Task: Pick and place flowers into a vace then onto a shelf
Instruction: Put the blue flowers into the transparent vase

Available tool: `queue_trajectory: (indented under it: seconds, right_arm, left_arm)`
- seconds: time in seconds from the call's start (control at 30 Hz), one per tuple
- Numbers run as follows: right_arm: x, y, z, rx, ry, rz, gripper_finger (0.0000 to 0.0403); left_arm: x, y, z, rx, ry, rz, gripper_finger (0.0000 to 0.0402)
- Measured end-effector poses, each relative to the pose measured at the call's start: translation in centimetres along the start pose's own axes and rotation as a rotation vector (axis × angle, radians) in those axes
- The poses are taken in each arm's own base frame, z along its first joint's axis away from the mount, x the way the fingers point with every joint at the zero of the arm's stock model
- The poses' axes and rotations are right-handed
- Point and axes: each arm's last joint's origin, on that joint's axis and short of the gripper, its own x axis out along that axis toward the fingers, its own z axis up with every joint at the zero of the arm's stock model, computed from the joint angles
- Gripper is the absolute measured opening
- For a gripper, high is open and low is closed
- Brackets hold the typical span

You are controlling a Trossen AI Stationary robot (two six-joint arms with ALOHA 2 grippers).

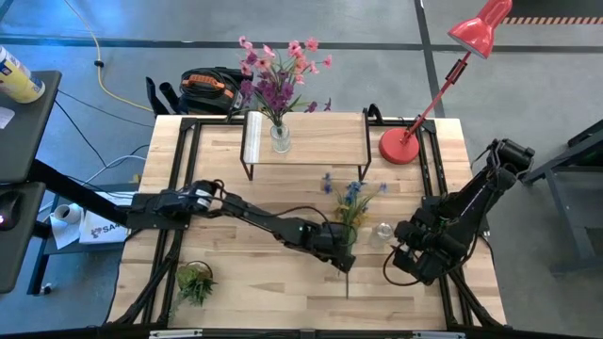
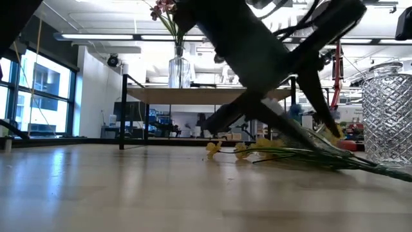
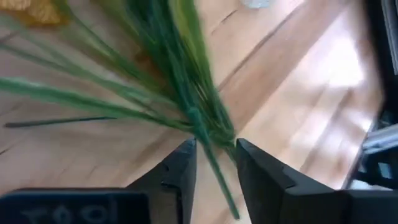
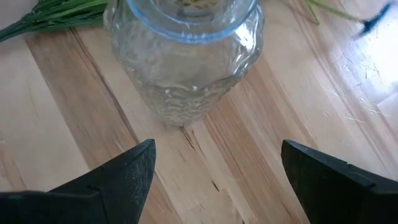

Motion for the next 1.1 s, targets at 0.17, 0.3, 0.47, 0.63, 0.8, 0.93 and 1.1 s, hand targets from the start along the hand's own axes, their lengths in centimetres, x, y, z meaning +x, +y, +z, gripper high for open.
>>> queue_trajectory:
  seconds: [0.17, 0.3, 0.47, 0.63, 0.8, 0.93, 1.1]
  right_arm:
    - [0.0, 0.0, 0.0, 0.001, 0.000, 0.000, 0.0336]
    - [0.0, 0.0, 0.0, 0.000, 0.000, -0.001, 0.0336]
    - [0.0, 0.0, 0.0, -0.001, 0.000, -0.003, 0.0336]
    - [0.0, 0.0, 0.0, -0.001, -0.002, -0.004, 0.0336]
    - [0.0, 0.0, 0.0, -0.002, -0.002, -0.005, 0.0336]
    - [0.0, -0.1, 0.0, -0.002, -0.001, -0.005, 0.0336]
    - [0.0, -0.1, 0.0, 0.002, -0.013, -0.007, 0.0336]
  left_arm:
    - [0.5, 0.8, 0.1, -0.002, 0.005, 0.052, 0.0117]
    - [0.7, 1.1, 0.5, 0.005, 0.021, 0.050, 0.0078]
    - [0.7, 1.4, 0.4, 0.033, 0.034, 0.078, 0.0054]
    - [0.6, 1.6, 0.3, 0.053, 0.047, 0.105, 0.0043]
    - [-0.6, 1.0, 0.5, 0.061, 0.031, 0.098, 0.0042]
    - [-3.4, -0.2, 1.1, 0.078, -0.027, 0.094, 0.0042]
    - [-7.9, -1.8, 1.8, 0.107, -0.157, 0.098, 0.0042]
